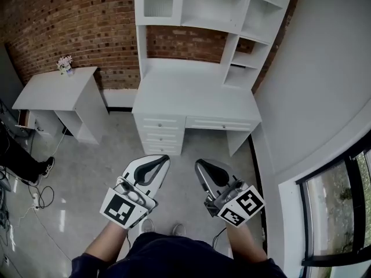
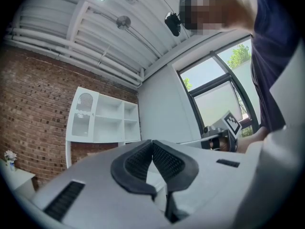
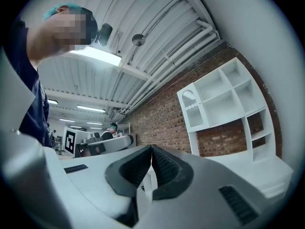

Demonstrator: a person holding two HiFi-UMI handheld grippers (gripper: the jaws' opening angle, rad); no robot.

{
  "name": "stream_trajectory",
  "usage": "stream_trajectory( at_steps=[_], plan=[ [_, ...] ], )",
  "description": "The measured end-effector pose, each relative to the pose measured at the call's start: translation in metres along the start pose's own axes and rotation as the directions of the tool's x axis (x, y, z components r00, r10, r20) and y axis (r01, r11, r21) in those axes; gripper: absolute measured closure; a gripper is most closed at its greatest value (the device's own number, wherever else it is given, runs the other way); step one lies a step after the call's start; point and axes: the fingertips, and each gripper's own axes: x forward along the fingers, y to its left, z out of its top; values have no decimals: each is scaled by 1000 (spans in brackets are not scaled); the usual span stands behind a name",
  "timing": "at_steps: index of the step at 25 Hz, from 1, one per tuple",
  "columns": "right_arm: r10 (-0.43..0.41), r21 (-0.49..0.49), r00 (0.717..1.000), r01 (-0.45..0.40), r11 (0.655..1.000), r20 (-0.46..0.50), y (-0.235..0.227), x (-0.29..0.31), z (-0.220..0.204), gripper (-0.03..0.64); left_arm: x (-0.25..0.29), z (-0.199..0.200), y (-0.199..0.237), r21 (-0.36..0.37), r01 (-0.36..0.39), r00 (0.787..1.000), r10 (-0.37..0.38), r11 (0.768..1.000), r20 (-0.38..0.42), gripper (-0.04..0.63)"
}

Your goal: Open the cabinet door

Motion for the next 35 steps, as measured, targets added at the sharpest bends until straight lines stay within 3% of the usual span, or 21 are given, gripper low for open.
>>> stream_trajectory(
  at_steps=[9,18,24,27,35],
  plan=[
    [26,8,1000,-26,1000,6,-10,-27,4,591,13,-1,-31,8,3,1000,-2,1000,-6,588],
    [53,17,999,-53,998,1,-13,-19,-1,591,13,-13,-22,4,-22,999,23,1000,-29,588],
    [44,18,999,-44,999,-11,-26,-6,-5,591,25,-21,-8,-3,-9,999,8,1000,-48,588],
    [37,23,999,-36,999,-16,-35,7,-9,591,32,-21,5,-18,-2,1000,2,1000,-13,588],
    [24,26,999,-23,999,-31,-58,67,-20,591,46,-41,68,-33,11,1000,-12,999,-26,588]
  ],
)
